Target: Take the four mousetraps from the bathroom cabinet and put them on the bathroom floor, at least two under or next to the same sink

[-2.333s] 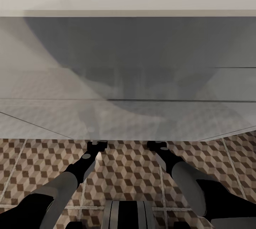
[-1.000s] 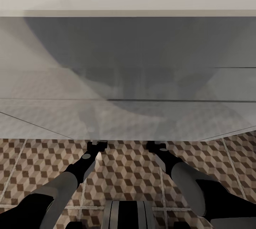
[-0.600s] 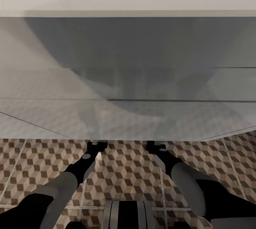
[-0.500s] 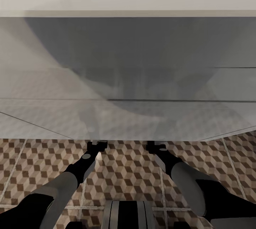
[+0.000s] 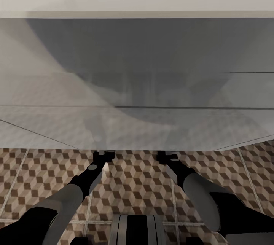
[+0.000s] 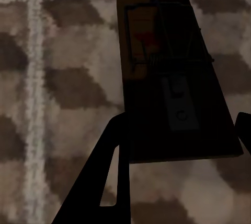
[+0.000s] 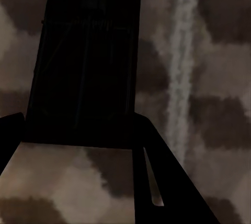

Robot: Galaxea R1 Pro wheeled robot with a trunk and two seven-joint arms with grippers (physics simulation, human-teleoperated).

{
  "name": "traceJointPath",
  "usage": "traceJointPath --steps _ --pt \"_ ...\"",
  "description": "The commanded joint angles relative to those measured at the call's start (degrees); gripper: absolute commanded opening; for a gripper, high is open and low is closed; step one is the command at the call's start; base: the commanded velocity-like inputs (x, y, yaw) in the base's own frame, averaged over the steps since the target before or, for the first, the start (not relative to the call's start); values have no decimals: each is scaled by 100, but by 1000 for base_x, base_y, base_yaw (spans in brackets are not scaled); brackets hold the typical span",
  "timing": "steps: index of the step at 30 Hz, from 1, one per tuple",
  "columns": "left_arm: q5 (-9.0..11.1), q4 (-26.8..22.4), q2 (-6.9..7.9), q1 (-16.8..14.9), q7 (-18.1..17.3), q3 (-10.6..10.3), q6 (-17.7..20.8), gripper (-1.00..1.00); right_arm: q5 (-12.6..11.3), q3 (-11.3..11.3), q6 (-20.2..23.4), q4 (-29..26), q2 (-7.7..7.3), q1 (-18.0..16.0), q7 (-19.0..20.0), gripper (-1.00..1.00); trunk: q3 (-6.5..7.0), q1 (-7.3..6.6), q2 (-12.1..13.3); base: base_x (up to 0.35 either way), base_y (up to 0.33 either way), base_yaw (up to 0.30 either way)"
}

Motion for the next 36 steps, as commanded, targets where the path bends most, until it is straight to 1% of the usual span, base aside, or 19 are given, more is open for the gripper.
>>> traceJointPath --steps 1,13,14,36 --pt "-14 5 3 -3 55 -48 -19 -100 32 -121 27 46 1 2 -20 -100 -3 0 0 0 0 0" --pt "-14 5 -5 -3 55 -48 -24 -100 32 -121 27 18 -9 2 -20 -100 -3 0 0 0 0 0" --pt "-14 5 -5 -3 55 -48 -24 -100 32 -121 27 17 -9 2 -20 100 -3 0 0 0 0 0" --pt "-14 5 -5 -3 55 -48 -24 -100 32 -121 27 15 -10 2 -20 100 -3 0 0 0 0 0"
